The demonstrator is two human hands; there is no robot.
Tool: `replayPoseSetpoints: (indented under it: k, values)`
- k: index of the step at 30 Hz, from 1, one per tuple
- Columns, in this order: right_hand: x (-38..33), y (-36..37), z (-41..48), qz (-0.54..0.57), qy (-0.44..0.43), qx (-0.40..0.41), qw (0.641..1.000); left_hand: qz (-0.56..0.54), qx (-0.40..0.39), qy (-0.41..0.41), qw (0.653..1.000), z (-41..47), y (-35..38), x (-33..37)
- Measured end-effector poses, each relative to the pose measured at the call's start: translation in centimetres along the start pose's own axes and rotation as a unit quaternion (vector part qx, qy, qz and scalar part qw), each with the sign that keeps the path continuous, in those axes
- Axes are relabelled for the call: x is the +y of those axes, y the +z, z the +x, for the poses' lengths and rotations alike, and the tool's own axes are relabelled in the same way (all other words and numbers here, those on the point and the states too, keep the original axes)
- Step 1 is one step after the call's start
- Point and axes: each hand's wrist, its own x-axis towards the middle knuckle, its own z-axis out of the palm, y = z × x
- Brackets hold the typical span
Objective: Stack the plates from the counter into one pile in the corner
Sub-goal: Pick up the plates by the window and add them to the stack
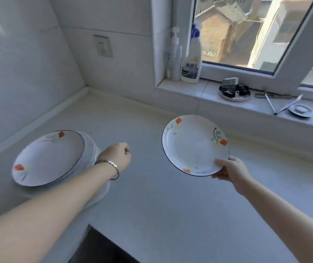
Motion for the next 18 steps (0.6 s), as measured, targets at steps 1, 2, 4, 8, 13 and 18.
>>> replayPoseSetpoints:
  k: [1,2,4,8,13,18]
  values:
    - [-0.7,2.9,-0.4,-0.015,-0.008,-0.012,1.000,0.002,0.007,0.001,1.000,0.2,-1.7,-2.3]
    - [-1.3,5.7,-0.7,-0.026,-0.014,-0.024,0.999,0.003,0.016,0.003,1.000,0.4,-3.4,-4.6]
    - [-2.7,11.0,-1.4,-0.051,-0.028,-0.049,0.997,0.009,0.034,0.002,0.999,0.8,-6.8,-9.2]
    - [-5.9,20.4,-2.8,-0.100,-0.053,-0.102,0.988,-0.004,0.089,-0.042,0.995,1.5,-12.5,-18.4]
    - [-7.5,29.3,-4.2,-0.155,-0.043,-0.161,0.974,-0.019,0.105,-0.137,0.985,0.6,-14.5,-27.4]
    - [-7.2,35.3,-4.9,-0.208,-0.013,-0.194,0.959,-0.055,0.103,-0.209,0.971,-0.9,-12.9,-32.7]
